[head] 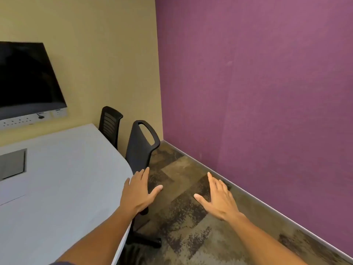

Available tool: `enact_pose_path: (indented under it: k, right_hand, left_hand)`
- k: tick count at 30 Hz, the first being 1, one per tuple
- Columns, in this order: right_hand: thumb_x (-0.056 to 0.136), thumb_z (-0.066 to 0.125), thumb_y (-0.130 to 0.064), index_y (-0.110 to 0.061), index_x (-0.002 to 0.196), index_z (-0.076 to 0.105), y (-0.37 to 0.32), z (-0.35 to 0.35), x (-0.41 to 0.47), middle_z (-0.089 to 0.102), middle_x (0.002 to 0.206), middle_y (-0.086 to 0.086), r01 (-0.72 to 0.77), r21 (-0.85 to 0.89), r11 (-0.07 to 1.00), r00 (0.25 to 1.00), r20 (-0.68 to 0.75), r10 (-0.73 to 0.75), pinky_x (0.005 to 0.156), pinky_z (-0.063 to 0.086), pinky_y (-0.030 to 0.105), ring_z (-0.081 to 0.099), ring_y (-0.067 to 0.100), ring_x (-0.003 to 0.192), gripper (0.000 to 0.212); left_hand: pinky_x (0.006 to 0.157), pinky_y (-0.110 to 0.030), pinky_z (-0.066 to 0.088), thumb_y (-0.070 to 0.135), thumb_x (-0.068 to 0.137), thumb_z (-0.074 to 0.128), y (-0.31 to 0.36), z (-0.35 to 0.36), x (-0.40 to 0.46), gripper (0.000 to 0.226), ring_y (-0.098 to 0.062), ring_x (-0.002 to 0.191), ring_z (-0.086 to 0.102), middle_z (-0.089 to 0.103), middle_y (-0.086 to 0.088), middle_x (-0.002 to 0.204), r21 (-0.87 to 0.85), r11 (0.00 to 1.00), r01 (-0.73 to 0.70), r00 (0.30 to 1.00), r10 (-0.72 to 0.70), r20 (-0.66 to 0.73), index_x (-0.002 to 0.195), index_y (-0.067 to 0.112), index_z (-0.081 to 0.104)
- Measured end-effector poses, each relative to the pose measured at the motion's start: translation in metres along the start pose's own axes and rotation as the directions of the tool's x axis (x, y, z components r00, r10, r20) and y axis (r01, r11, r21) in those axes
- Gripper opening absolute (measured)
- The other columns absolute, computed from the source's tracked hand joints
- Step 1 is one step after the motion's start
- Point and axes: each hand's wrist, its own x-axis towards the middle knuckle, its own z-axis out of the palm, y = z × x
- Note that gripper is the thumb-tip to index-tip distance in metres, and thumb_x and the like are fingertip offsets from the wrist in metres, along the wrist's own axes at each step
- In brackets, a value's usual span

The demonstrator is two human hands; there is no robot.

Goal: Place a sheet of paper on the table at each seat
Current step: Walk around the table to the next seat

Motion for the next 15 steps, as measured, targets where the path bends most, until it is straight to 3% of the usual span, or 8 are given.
enact_pose_path:
  k: [7, 15]
  right_hand:
    - [0.072, 0.022, -0.094, -0.038, 0.154, -0.014, 0.044, 0.012, 0.062, 0.012, 0.166, 0.002, -0.090, 0.021, 0.996, 0.995, 0.046, 0.089, 0.115, 0.029, 0.055, 0.012, 0.025, 0.152, 0.106]
    - [0.072, 0.024, -0.094, -0.035, 0.156, -0.010, 0.079, 0.032, 0.182, 0.014, 0.166, 0.002, -0.173, 0.006, 0.985, 0.976, 0.135, 0.171, 0.111, 0.035, 0.054, 0.015, 0.027, 0.150, 0.107]
  left_hand:
    - [0.121, -0.052, 0.021, 0.084, 0.083, 0.026, 0.033, 0.055, 0.071, 0.094, -0.025, 0.151, 0.021, 0.024, 0.000, 0.164, -0.064, 0.997, -0.049, 0.998, 0.051, 0.023, 0.157, 0.026, 0.014]
    - [0.122, -0.055, 0.003, 0.081, 0.085, 0.020, 0.057, 0.134, 0.197, 0.094, -0.030, 0.152, 0.010, 0.026, -0.003, 0.163, -0.100, 0.994, -0.047, 0.991, 0.058, 0.119, 0.157, 0.022, 0.017]
